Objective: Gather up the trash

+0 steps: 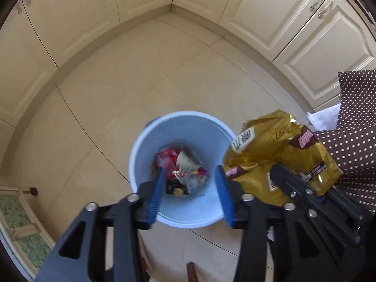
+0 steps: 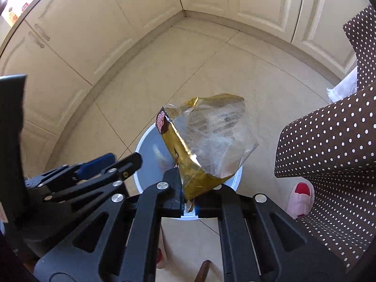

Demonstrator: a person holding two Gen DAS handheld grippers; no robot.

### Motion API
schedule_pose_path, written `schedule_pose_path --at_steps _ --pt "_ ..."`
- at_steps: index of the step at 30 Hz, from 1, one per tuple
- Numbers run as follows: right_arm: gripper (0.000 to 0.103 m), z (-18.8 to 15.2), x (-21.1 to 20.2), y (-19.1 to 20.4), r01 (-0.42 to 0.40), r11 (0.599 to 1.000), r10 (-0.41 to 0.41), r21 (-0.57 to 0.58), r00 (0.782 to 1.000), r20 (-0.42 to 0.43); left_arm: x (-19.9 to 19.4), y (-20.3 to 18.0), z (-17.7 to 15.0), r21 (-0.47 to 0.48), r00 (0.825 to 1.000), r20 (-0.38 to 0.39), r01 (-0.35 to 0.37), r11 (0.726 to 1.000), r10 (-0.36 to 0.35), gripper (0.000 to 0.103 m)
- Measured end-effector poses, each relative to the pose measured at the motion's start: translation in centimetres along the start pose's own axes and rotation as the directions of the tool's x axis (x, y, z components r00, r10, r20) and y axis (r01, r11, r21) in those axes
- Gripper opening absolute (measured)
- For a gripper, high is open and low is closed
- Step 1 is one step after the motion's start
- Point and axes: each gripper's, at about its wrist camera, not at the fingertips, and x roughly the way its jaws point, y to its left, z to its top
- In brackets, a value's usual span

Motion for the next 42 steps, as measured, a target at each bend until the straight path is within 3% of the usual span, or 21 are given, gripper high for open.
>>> schedule_pose_path --at_steps 4,17,33,38,42 --pt "0.006 0.2 0.2 -0.5 0.005 1.0 -0.005 0.021 1.0 0.003 -0.3 0.2 -0.1 0.006 1.0 0.001 -0.001 1.0 0.001 0.057" --pt "0.006 1.2 0.5 -0.1 -0.014 0.999 0.014 0.031 1.0 0.019 -0.6 2.8 0.9 -0.043 1.0 0.011 -0.02 0.999 0.02 0.067" --pt "0.007 2.0 1.7 -0.5 -0.046 0.995 0.044 0.09 0.999 0.021 -0.3 4.3 1.4 -0.082 1.0 -0.007 -0.02 0.996 0.02 0.07" --pt "0.012 1.9 1.7 -0.7 -0.044 0.995 0.042 0.092 0.999 0.022 -0.4 4.1 1.3 -0.074 1.0 -0.002 -0.019 0.997 0.019 0.07" --pt "0.024 1.8 1.5 -1.2 -0.031 0.995 0.028 0.1 0.999 0.028 -0.7 3.9 1.2 -0.07 1.0 0.006 -0.019 0.997 0.02 0.07"
